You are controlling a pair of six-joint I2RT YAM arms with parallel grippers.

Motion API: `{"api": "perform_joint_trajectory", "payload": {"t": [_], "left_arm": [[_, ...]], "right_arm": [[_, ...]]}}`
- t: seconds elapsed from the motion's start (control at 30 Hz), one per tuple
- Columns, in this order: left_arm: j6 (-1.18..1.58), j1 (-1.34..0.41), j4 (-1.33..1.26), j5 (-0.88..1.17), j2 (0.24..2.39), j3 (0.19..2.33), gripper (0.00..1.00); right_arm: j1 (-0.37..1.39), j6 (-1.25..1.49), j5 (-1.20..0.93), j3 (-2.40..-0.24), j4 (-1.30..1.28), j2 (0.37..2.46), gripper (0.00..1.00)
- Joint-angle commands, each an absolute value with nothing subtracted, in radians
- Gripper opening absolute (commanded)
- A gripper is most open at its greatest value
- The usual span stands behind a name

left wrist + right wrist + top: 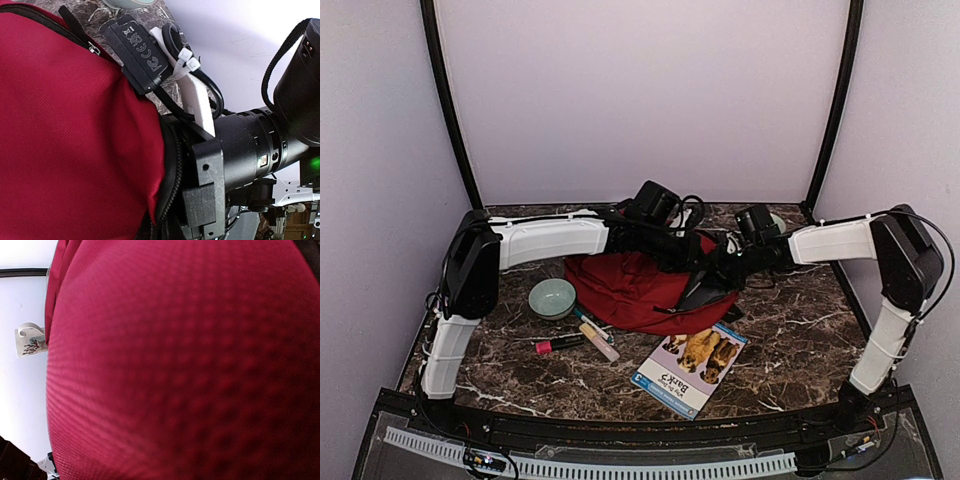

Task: Pack the student bag
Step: Adjust the book in the largest pocket of the bag.

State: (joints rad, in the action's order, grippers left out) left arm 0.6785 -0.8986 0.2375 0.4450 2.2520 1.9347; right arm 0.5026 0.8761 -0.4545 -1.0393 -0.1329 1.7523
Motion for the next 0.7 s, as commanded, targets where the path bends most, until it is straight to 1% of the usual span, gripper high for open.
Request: {"api": "perform_joint_trajectory", "payload": {"t": [0.0, 0.03, 0.1, 0.17, 0.43, 0.53, 0.67], "left_arm": [[0.690, -0.920, 0.203, 0.534, 2.221, 1.938, 0.00], [0.691, -0.920, 0.201, 0.535, 2.221, 1.932, 0.00], [0.689, -0.920, 0.199, 0.529, 2.219, 1.926, 0.00], [0.682, -0.918, 0.199, 0.522, 2.216, 1.921, 0.00], [0.655, -0.893, 0.201, 0.477, 2.214, 1.899, 0.00], [0.636, -0.875, 0.215, 0.443, 2.214, 1.896, 0.00], [0.648, -0.831, 0.256, 0.353, 2.215, 1.897, 0.00]], "right_arm": [[0.517, 0.852, -0.497, -1.034, 0.000, 1.766, 0.00], [0.517, 0.840, -0.492, -1.029, -0.007, 1.755, 0.00], [0.517, 0.808, -0.478, -1.023, -0.065, 1.723, 0.05], [0.514, 0.778, -0.466, -1.014, -0.133, 1.680, 0.14], [0.501, 0.755, -0.367, -0.988, -0.340, 1.443, 0.38], [0.489, 0.750, -0.338, -1.004, -0.426, 1.369, 0.44], [0.475, 0.736, -0.290, -1.013, -0.533, 1.274, 0.49]]}}
